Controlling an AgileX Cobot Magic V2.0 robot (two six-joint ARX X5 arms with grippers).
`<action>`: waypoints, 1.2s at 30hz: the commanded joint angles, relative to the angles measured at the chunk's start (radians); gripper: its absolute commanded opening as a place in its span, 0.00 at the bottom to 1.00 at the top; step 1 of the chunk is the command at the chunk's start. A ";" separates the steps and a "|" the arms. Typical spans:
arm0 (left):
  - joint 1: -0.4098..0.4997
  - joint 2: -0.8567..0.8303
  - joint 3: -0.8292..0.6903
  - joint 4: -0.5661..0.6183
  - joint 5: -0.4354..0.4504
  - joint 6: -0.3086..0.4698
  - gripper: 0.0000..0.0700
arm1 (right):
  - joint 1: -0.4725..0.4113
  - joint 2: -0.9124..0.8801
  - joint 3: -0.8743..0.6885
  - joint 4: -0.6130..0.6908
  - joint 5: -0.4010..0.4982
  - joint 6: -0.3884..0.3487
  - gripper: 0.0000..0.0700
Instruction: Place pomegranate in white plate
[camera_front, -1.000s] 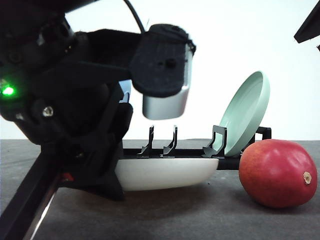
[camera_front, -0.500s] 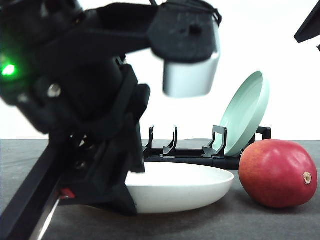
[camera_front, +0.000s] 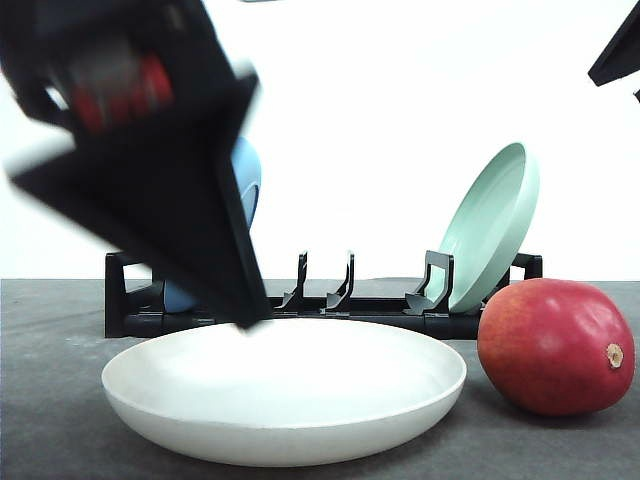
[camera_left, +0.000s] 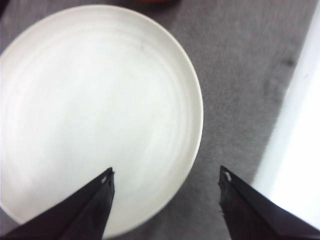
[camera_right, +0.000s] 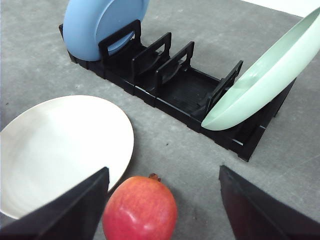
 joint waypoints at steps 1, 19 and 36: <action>0.039 -0.027 0.018 -0.017 0.051 -0.073 0.57 | 0.004 0.004 0.018 0.010 0.002 0.011 0.63; 0.800 -0.254 0.017 -0.053 0.223 -0.079 0.57 | 0.005 0.004 0.018 -0.032 -0.031 0.151 0.64; 0.938 -0.293 0.012 -0.019 0.221 -0.145 0.56 | 0.195 0.217 0.018 -0.087 0.142 0.448 0.80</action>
